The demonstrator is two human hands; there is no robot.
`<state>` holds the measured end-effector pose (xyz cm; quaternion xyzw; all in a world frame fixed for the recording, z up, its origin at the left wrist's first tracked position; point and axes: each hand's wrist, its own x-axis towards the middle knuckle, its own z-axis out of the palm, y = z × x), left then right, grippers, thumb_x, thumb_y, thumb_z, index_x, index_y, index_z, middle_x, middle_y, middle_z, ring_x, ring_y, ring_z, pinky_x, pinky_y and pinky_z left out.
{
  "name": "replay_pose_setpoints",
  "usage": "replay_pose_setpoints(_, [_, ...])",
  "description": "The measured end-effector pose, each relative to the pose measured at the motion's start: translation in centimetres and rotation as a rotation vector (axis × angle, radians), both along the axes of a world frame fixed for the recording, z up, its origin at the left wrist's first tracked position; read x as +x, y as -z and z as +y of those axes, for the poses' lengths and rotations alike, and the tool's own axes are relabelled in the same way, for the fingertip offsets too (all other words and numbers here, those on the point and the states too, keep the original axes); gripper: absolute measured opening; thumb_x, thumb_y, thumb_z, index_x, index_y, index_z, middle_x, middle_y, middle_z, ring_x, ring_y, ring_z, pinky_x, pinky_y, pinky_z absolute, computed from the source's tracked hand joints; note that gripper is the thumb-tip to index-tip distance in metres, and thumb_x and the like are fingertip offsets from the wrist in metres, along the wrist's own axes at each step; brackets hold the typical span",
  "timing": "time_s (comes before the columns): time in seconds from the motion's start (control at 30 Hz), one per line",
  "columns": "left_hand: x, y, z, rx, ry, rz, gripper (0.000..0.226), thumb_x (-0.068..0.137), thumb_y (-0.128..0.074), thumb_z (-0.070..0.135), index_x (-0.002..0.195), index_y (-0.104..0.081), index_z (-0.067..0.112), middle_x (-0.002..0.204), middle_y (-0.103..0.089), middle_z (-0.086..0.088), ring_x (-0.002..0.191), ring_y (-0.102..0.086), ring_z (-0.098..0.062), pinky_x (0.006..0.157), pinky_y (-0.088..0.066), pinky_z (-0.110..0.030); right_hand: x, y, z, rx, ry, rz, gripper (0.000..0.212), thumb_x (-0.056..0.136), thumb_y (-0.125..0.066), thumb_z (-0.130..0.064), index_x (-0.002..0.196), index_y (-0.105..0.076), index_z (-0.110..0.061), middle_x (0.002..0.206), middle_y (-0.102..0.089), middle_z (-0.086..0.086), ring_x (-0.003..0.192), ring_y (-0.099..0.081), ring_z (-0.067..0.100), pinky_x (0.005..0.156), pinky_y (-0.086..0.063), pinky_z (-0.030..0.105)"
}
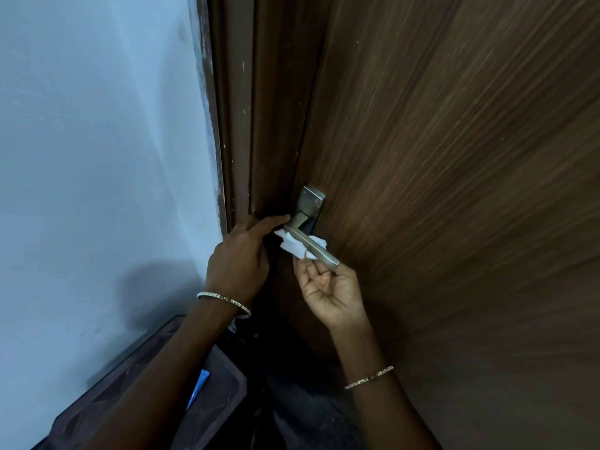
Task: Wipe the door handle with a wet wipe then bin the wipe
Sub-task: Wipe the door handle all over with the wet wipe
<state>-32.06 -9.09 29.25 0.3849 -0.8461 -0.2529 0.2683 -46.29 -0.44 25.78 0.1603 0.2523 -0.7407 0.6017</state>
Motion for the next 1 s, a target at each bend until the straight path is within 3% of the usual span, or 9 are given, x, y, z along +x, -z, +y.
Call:
replay_pose_setpoints(0.1, [-0.1,0.1,0.5,-0.008,-0.001,0.019,0.062,0.085,-0.049,-0.001,0.135,-0.057,0.034,0.122,-0.059,-0.004,0.102,-0.064,-0.029,0.076,-0.057,-0.045,-0.6,-0.4,2.4,0.018,0.017,0.042,0.026,0.085,-0.065,-0.004,0.108,-0.068,0.006,0.13,-0.066,0.021,0.132,-0.056,0.031,0.081,-0.063,0.038])
replay_pose_setpoints(0.23, [-0.5,0.6,0.8,0.002,-0.01,0.041,0.049,0.092,-0.05,0.006,0.132,-0.06,0.033,0.116,-0.061,-0.003,0.098,-0.064,-0.024,0.074,-0.056,-0.039,-1.1,-1.2,4.9,-0.003,0.061,0.094,0.039,0.094,-0.065,-0.023,0.122,-0.065,0.004,0.133,-0.065,0.021,0.127,-0.06,0.032,0.097,-0.056,0.039])
replay_pose_setpoints(0.37, [-0.9,0.6,1.0,-0.014,-0.061,0.055,0.033,0.098,-0.052,0.02,0.126,-0.064,0.032,0.111,-0.061,-0.001,0.09,-0.063,-0.024,0.067,-0.049,-0.028,-0.2,-1.6,5.6,0.06,0.136,0.253,0.022,0.085,-0.07,-0.015,0.096,-0.08,0.002,0.124,-0.07,0.021,0.111,-0.071,0.028,0.093,-0.058,0.037])
replay_pose_setpoints(0.43, [-1.1,0.5,1.1,-0.026,-0.084,0.042,0.032,0.097,-0.052,0.02,0.124,-0.064,0.033,0.114,-0.061,0.0,0.09,-0.064,-0.025,0.068,-0.051,-0.031,0.5,-1.7,6.0,0.113,0.181,0.58,0.02,0.083,-0.074,-0.015,0.097,-0.08,-0.002,0.118,-0.074,0.018,0.111,-0.072,0.025,0.089,-0.06,0.031])
replay_pose_setpoints(0.57, [-1.2,0.7,1.5,-0.021,-0.092,0.027,0.044,0.092,-0.05,0.008,0.126,-0.061,0.034,0.119,-0.06,0.0,0.092,-0.065,-0.028,0.065,-0.055,-0.036,1.4,-0.9,5.9,0.388,0.317,1.648,0.017,0.082,-0.079,-0.001,0.097,-0.081,-0.01,0.099,-0.076,0.001,0.096,-0.074,0.013,0.083,-0.06,0.031])
replay_pose_setpoints(0.67, [-1.2,0.9,1.5,-0.008,-0.089,0.02,0.055,0.085,-0.049,0.0,0.126,-0.06,0.035,0.123,-0.059,-0.001,0.092,-0.065,-0.03,0.063,-0.056,-0.038,1.6,-0.6,5.5,0.429,0.421,2.119,0.023,0.085,-0.078,0.001,0.106,-0.078,-0.007,0.104,-0.074,0.0,0.097,-0.07,0.008,0.082,-0.058,0.023])
replay_pose_setpoints(0.73, [-1.2,1.0,1.4,-0.004,-0.093,0.01,0.059,0.082,-0.049,-0.002,0.126,-0.059,0.035,0.124,-0.058,-0.001,0.092,-0.064,-0.031,0.063,-0.056,-0.039,1.1,-0.5,5.1,0.374,0.444,2.312,0.022,0.085,-0.077,0.002,0.106,-0.077,-0.003,0.104,-0.075,0.004,0.096,-0.069,0.012,0.084,-0.056,0.023])
replay_pose_setpoints(0.83, [-1.3,1.2,1.3,-0.008,-0.097,0.018,0.059,0.081,-0.049,-0.004,0.125,-0.06,0.034,0.122,-0.059,-0.001,0.092,-0.063,-0.032,0.063,-0.057,-0.04,0.4,-0.7,4.1,0.348,0.407,2.507,0.019,0.082,-0.079,0.004,0.098,-0.079,-0.006,0.099,-0.078,0.004,0.091,-0.072,0.017,0.083,-0.055,0.034])
replay_pose_setpoints(1.0, [-1.1,2.2,0.7,0.063,-0.067,0.126,0.066,0.074,-0.047,-0.004,0.121,-0.06,0.04,0.112,-0.063,0.006,0.094,-0.065,-0.022,0.069,-0.056,-0.038,1.0,-2.1,0.6,0.336,0.239,2.606,0.019,0.083,-0.08,-0.005,0.101,-0.078,-0.011,0.098,-0.077,0.002,0.091,-0.071,0.019,0.087,-0.05,0.034])
